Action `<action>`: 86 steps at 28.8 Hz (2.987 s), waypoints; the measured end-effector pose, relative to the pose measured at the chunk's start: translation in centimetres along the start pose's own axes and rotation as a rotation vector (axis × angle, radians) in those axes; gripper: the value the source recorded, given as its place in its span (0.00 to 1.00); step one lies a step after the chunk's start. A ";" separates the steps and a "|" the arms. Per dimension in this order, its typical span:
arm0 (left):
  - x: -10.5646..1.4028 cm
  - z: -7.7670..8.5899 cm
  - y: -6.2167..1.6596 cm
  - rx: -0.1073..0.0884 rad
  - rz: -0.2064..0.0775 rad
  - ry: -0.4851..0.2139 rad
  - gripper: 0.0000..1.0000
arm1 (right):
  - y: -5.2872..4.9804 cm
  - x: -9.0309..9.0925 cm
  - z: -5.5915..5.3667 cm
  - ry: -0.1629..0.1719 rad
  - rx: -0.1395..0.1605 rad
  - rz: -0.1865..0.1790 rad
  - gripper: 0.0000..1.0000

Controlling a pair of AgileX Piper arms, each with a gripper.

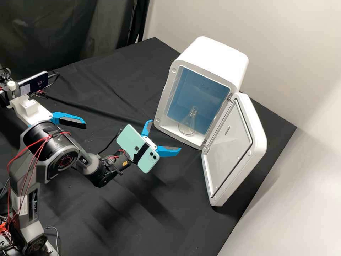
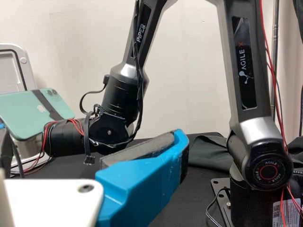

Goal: Take the flask out of the incubator

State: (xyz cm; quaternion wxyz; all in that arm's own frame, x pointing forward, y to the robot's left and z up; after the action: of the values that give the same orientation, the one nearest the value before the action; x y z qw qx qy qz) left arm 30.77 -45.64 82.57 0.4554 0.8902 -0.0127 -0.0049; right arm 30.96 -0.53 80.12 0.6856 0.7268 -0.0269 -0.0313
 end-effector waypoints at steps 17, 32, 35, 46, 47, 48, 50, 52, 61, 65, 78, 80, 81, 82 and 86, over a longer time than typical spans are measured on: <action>0.7 -1.4 -0.86 0.002 -0.019 0.041 1.00 | -0.6 0.1 0.6 -0.012 -0.001 -0.012 1.00; 1.1 -4.3 -2.33 -0.002 0.018 0.119 1.00 | -1.3 1.4 2.9 -0.079 -0.004 -0.028 1.00; 1.1 -4.3 -2.20 -0.001 0.035 0.116 1.00 | -0.9 1.7 3.1 -0.083 -0.003 -0.012 1.00; 1.1 -4.3 -2.17 0.022 0.038 0.118 1.00 | 0.0 2.0 4.3 -0.114 0.001 0.019 1.00; 1.1 -4.3 -2.11 0.022 0.040 0.118 1.00 | 0.0 2.0 4.3 -0.114 0.001 0.019 1.00; 1.1 -4.3 -2.11 0.022 0.040 0.118 1.00 | 0.0 2.0 4.3 -0.114 0.001 0.019 1.00; 0.9 -4.3 -2.02 0.022 0.042 0.117 1.00 | 0.0 2.0 4.3 -0.114 0.001 0.019 1.00; 0.7 -4.2 -1.75 0.024 0.049 0.115 1.00 | 0.0 2.0 4.3 -0.114 0.001 0.019 1.00; -0.1 -1.9 -0.25 -0.008 0.091 0.032 1.00 | 0.0 2.0 4.3 -0.114 0.001 0.019 1.00; -0.2 -1.2 0.28 -0.014 0.109 0.009 1.00 | 0.0 2.0 4.3 -0.114 0.001 0.019 1.00; -0.4 -3.0 0.59 -0.022 0.120 0.068 1.00 | 0.0 2.0 4.3 -0.114 0.001 0.019 1.00; -0.4 -3.7 0.46 -0.021 0.115 0.092 1.00 | 0.0 2.0 4.3 -0.114 0.001 0.019 1.00; -0.3 -4.2 0.29 -0.021 0.110 0.106 1.00 | 0.0 2.0 4.3 -0.116 0.001 0.018 1.00; -0.2 -4.5 0.10 -0.021 0.104 0.117 1.00 | 0.0 2.0 4.3 -0.116 0.001 0.018 1.00; 0.1 -6.0 -1.28 -0.026 0.049 0.166 1.00 | 0.0 2.0 4.3 -0.114 0.001 0.016 1.00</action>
State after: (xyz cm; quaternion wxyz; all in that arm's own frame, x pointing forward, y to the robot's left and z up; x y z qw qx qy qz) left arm 31.00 -40.02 85.05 0.4664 0.8810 0.0034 0.0800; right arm 32.58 -4.96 79.82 0.6828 0.7239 -0.0720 -0.0673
